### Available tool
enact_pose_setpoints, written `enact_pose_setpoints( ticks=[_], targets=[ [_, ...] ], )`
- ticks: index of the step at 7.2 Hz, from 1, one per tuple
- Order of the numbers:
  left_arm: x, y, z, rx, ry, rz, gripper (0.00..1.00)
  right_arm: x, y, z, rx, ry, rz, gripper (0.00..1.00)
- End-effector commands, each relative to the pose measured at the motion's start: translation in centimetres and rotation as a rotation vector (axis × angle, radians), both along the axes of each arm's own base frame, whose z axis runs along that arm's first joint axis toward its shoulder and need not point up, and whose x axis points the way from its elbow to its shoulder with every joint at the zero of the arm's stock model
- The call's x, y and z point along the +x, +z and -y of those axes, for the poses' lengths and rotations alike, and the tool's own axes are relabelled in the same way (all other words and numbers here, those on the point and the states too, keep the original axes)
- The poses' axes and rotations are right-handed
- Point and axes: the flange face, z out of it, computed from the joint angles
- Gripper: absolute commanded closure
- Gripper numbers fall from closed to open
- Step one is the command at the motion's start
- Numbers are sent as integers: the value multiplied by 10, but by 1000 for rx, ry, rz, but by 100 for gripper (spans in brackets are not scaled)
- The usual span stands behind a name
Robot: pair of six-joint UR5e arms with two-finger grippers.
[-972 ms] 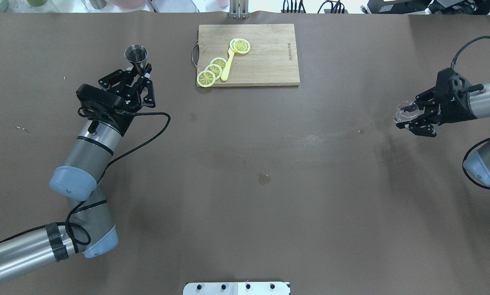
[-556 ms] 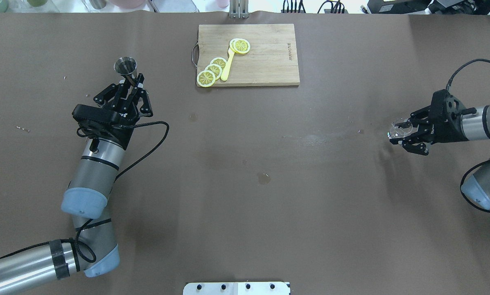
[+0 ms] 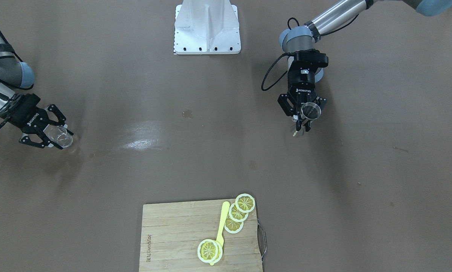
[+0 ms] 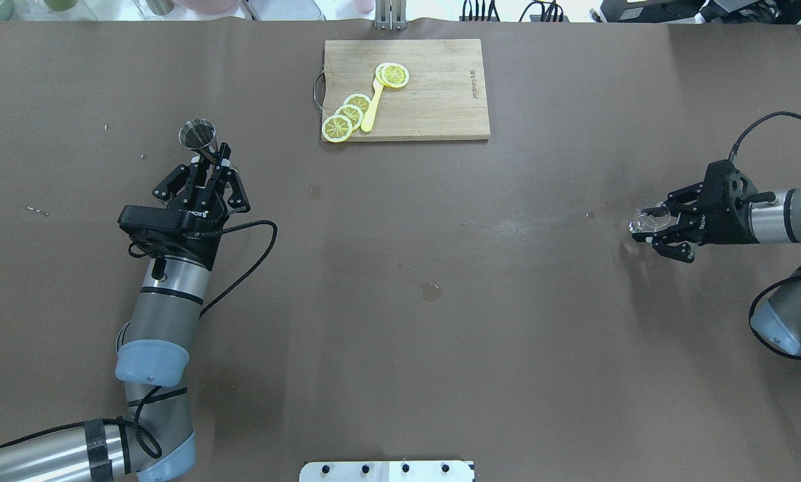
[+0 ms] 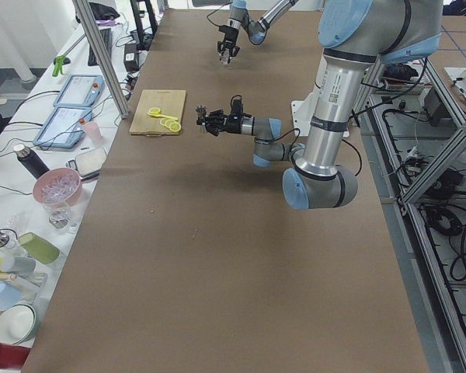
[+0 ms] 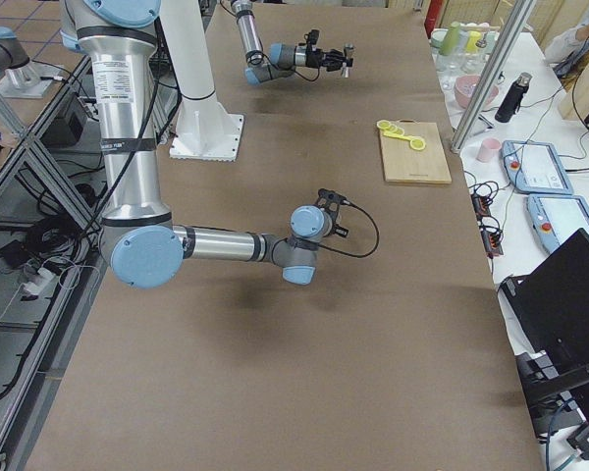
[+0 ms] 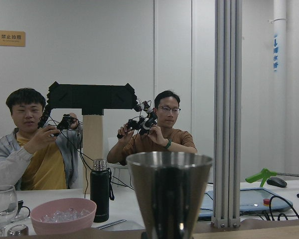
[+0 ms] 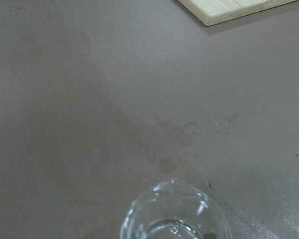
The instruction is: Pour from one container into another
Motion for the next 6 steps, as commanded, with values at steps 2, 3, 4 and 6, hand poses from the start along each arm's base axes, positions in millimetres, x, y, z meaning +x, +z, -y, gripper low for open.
enact_pose_setpoints(
  ticks=[2, 3, 4, 6],
  targets=[
    [-22, -15, -11, -98, -12, 43, 100, -22, -10, 5, 25, 0, 52, 100],
    [-17, -15, -14, -141, -42, 36, 100, -30, -13, 12, 34, -4, 60, 100],
    [-15, -13, -15, -152, -50, 19, 100, -36, -12, 16, 37, -5, 63, 100],
    [-3, -3, -31, -163, -52, 11, 100, -43, -12, 19, 41, -7, 66, 100]
  ],
)
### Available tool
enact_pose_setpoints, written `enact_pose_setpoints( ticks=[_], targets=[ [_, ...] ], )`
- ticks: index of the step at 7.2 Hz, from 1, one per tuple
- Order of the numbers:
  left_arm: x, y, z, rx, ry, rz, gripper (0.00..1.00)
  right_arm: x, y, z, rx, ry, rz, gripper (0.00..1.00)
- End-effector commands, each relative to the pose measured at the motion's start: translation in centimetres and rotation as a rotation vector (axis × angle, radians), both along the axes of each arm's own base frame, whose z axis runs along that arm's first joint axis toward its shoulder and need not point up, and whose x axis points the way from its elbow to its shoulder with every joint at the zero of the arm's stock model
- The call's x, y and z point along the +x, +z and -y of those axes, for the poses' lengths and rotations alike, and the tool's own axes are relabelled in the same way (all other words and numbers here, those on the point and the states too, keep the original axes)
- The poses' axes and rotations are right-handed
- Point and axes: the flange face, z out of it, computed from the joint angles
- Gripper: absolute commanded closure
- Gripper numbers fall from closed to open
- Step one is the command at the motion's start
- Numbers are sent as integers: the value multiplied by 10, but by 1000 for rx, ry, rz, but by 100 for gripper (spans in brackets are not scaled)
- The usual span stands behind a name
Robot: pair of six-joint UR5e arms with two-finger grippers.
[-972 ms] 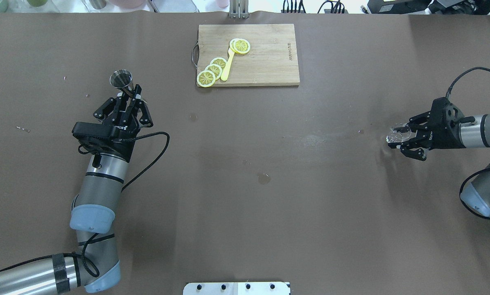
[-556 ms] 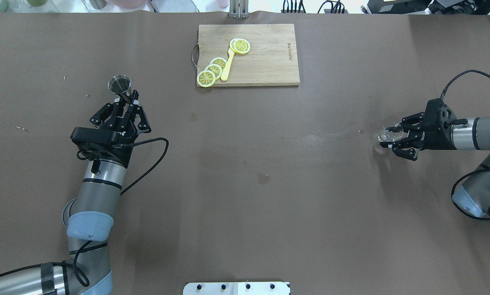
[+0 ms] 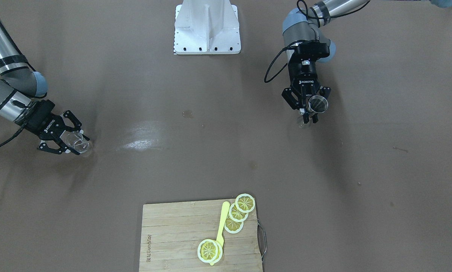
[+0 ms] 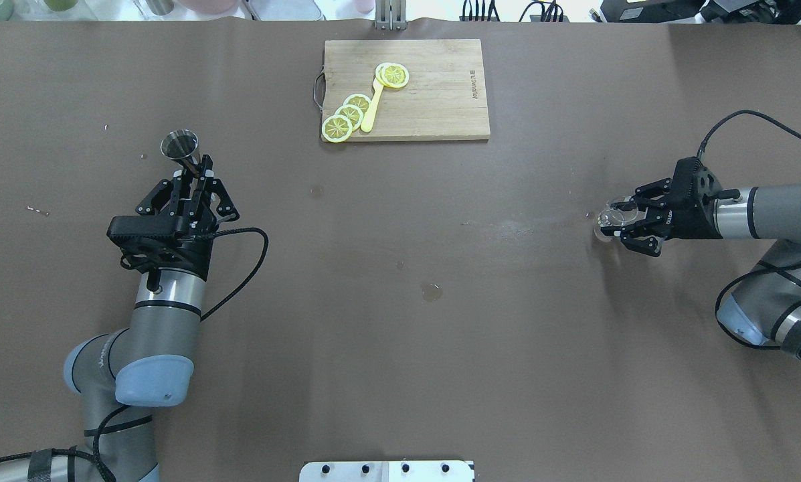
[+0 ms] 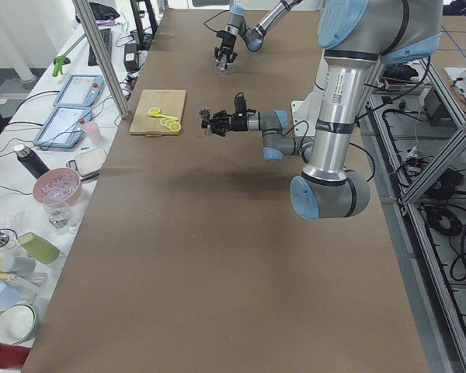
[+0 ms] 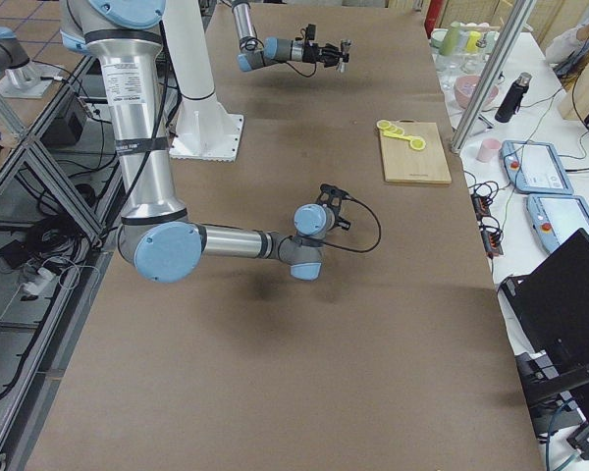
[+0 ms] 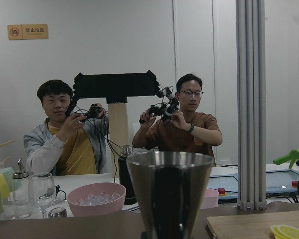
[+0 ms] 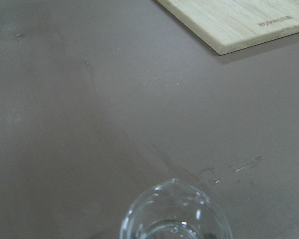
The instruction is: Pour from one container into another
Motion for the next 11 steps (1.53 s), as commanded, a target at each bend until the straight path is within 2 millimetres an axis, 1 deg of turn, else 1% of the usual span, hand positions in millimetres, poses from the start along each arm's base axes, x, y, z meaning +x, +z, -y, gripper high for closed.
enact_pose_setpoints(
  ticks=[1, 2, 3, 4, 5, 8, 9, 11],
  targets=[
    [14, 12, -13, -19, -47, 7, 100, -9, -4, 4, 8, 3, 5, 100],
    [19, 23, -14, -33, -69, -7, 100, -12, -7, 7, 13, 9, 7, 77],
    [26, 29, -18, -35, -92, 1, 100, -16, -9, 9, 18, 16, 9, 54],
    [37, 38, -21, -32, -125, -4, 100, -17, -9, 9, 21, 18, 9, 31],
    [44, 48, -20, -37, -149, -1, 100, -19, -8, 7, 22, 16, 8, 1],
    [54, 67, -19, -31, -170, 51, 100, -20, -10, 6, 27, 13, 15, 0],
    [62, 81, -21, -34, -165, 80, 100, -19, -17, 6, 34, 15, 26, 0],
    [72, 88, -32, -20, -155, 66, 100, -15, -35, 6, 40, 17, 55, 0]
  ],
)
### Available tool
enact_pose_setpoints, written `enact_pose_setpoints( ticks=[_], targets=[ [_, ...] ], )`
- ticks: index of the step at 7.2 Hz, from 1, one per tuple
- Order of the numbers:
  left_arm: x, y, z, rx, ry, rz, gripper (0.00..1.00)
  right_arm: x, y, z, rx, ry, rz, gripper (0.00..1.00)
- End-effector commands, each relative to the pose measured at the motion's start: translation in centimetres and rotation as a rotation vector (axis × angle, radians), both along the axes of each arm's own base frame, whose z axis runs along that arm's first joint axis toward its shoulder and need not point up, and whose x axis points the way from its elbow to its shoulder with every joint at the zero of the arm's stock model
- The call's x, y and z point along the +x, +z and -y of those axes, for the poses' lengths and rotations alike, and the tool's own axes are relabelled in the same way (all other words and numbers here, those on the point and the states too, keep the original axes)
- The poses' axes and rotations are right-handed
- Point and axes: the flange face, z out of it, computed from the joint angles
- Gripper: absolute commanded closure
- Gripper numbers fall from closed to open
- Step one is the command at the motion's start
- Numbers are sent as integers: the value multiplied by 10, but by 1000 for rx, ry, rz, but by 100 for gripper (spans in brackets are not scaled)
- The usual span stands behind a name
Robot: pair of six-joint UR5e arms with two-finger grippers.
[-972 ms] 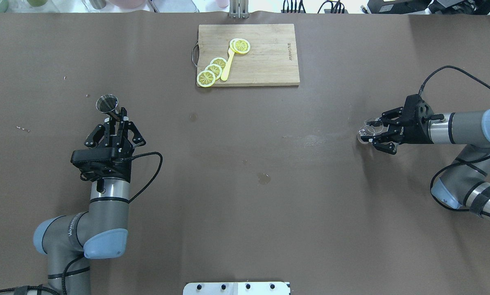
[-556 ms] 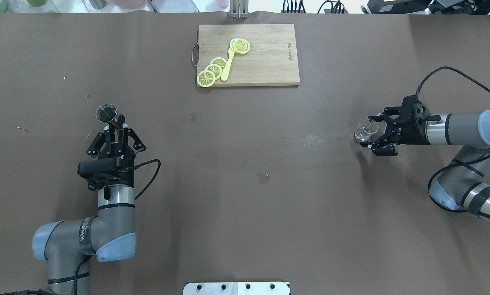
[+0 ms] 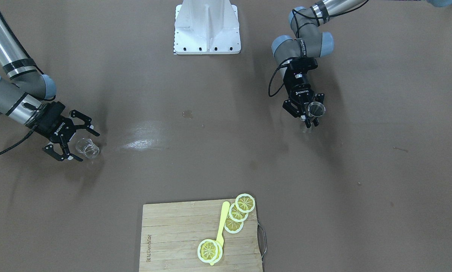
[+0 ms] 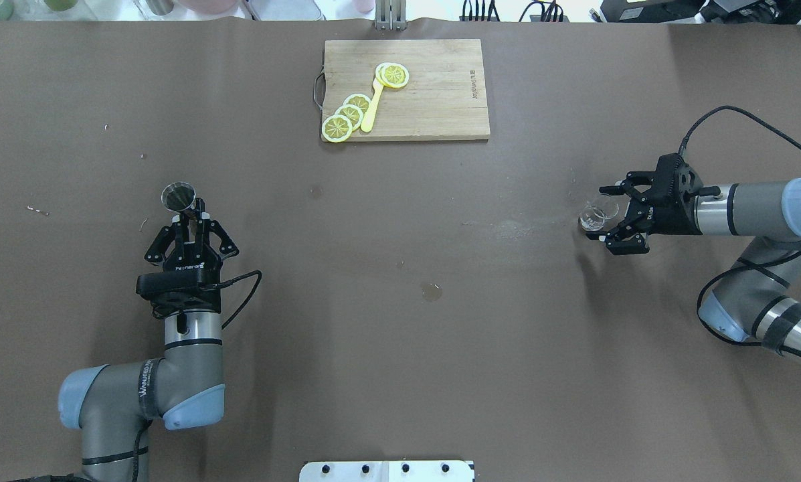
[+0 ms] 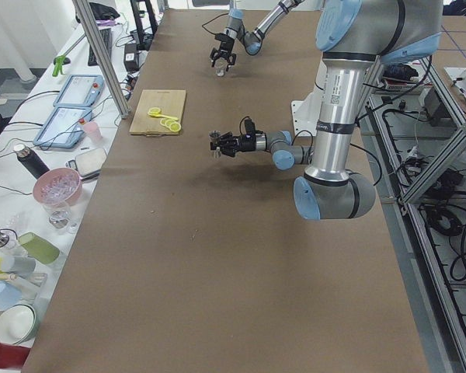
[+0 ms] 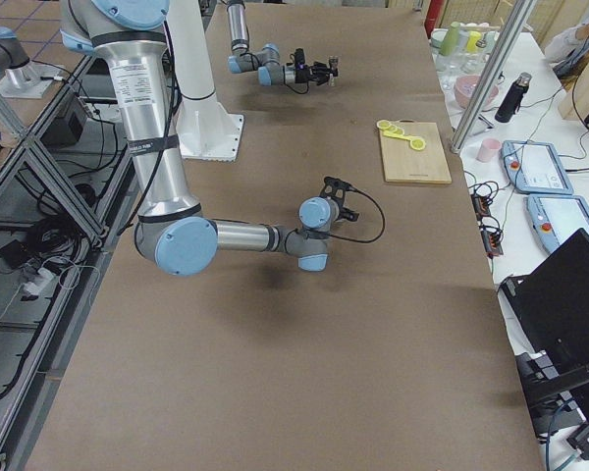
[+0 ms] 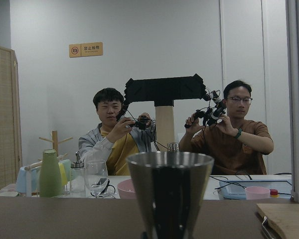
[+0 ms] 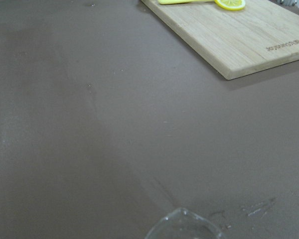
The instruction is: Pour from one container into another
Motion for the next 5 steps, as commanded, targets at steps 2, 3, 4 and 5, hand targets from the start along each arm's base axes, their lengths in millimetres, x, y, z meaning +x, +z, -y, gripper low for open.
enact_pose_setpoints(
  ticks=[2, 3, 4, 5],
  targets=[
    [13, 17, -9, 25, -1, -7, 100, 14, -24, 2, 8, 12, 36, 0],
    [14, 16, -10, 27, -1, -12, 100, 30, -37, 9, 3, 15, 35, 0],
    [19, 18, -17, 28, 11, -7, 100, 55, -50, 24, -23, 11, 18, 0],
    [25, 19, -21, 39, 13, 1, 100, 75, -69, 35, -48, 25, -2, 0]
  ],
)
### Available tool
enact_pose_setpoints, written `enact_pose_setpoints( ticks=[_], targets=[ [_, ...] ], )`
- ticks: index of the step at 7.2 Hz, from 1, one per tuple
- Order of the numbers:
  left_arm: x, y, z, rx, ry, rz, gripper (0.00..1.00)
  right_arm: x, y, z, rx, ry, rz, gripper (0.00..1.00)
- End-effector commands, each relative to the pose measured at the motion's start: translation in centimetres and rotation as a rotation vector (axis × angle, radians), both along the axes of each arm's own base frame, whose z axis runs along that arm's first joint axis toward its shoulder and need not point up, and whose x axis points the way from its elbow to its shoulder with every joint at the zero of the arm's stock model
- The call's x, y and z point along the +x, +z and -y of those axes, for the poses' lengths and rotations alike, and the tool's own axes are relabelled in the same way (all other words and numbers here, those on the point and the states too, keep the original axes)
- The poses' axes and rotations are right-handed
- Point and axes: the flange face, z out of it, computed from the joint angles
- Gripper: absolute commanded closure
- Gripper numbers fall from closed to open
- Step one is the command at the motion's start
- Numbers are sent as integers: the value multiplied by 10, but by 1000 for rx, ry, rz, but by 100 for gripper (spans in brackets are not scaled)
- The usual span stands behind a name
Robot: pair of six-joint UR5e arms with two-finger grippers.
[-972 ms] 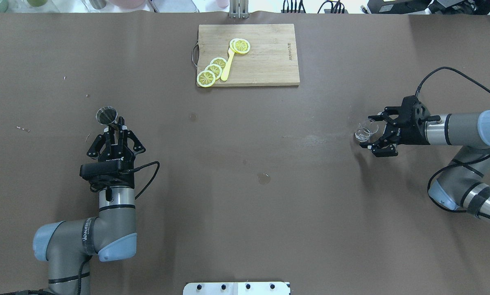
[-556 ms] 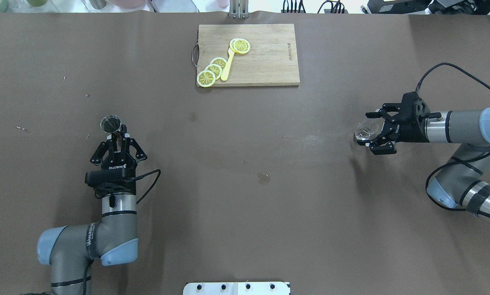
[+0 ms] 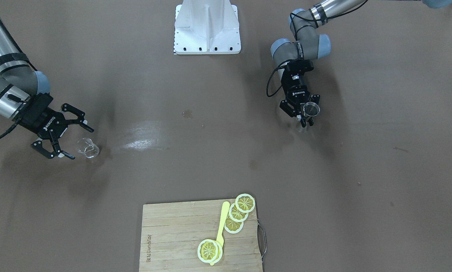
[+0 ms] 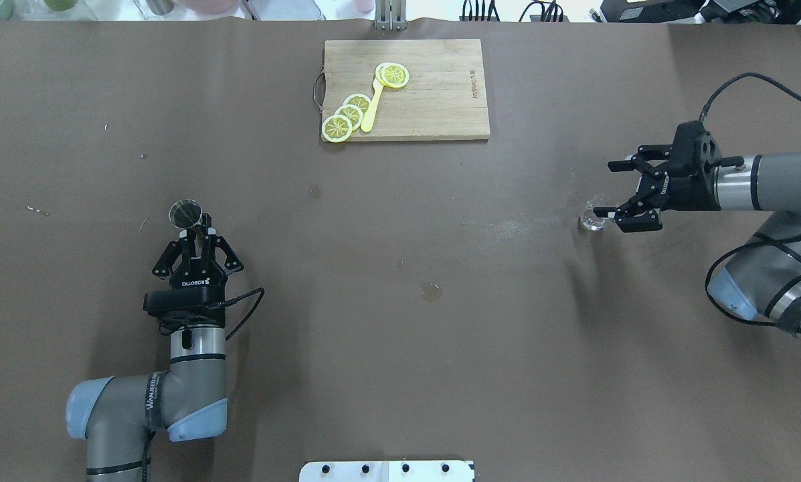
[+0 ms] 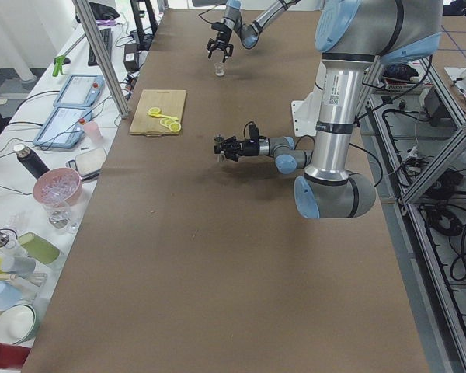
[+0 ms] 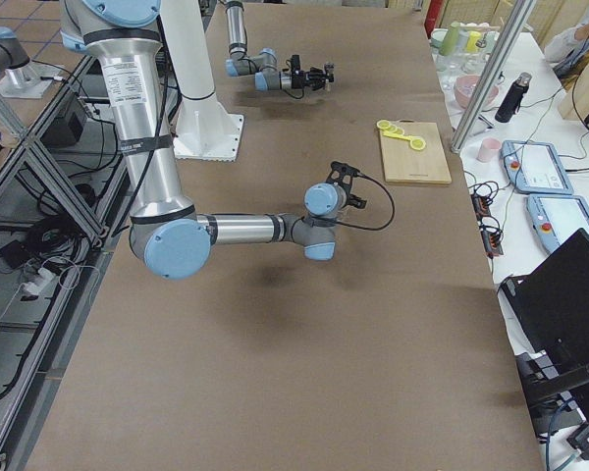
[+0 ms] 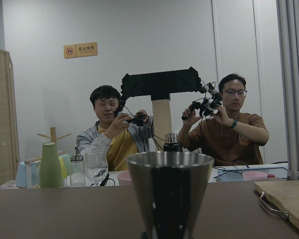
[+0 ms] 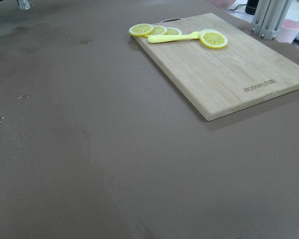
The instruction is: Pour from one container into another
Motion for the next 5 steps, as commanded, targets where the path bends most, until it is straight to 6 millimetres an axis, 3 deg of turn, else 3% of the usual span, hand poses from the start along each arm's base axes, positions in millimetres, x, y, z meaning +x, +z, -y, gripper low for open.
enact_pose_setpoints(
  ticks=[1, 2, 5],
  targets=[
    [9, 0, -9, 12, 10, 1, 100, 53, -33, 24, -50, 47, -52, 0],
    [11, 3, -9, 13, 9, -9, 100, 66, -45, 35, -58, 70, -114, 0],
    [14, 4, -12, 19, 11, 1, 100, 82, -63, 43, -151, 104, -255, 0]
  ],
)
